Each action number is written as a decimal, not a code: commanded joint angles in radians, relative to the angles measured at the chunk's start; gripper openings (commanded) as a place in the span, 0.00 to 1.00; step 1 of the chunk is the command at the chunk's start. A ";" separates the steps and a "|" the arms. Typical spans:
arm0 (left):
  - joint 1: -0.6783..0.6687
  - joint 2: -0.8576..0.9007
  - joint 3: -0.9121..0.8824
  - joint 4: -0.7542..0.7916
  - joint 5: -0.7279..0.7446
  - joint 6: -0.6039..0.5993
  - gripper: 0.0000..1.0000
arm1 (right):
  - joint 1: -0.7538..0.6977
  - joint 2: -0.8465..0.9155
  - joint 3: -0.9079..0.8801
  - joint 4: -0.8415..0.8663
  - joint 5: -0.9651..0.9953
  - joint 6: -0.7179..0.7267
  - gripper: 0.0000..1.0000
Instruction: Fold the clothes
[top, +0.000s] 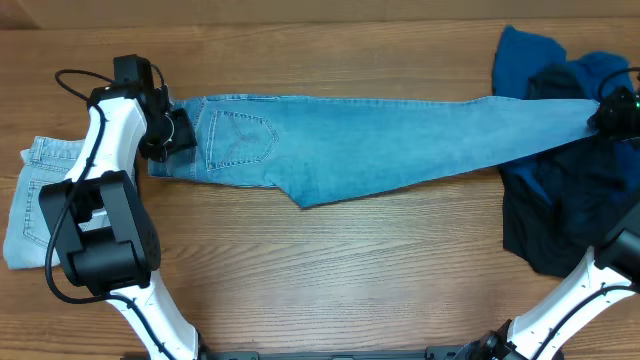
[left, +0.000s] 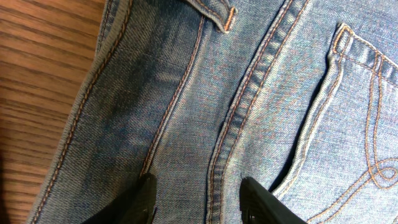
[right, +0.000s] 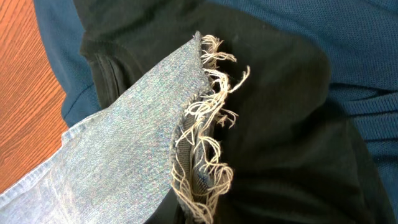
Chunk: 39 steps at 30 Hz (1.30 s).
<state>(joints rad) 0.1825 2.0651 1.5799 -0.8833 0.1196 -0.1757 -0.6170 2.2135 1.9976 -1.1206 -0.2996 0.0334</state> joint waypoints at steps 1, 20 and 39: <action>-0.007 -0.004 0.007 -0.003 0.004 0.022 0.47 | -0.004 -0.055 0.040 0.008 0.010 0.004 0.10; -0.007 -0.005 0.007 -0.007 0.005 0.022 0.47 | -0.007 -0.056 0.111 -0.045 0.045 0.005 0.13; -0.007 -0.004 0.007 -0.002 0.004 0.022 0.47 | 0.000 -0.115 0.151 -0.068 -0.053 -0.017 0.04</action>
<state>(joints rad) 0.1825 2.0651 1.5799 -0.8875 0.1242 -0.1757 -0.6174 2.2066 2.0918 -1.1908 -0.2764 0.0330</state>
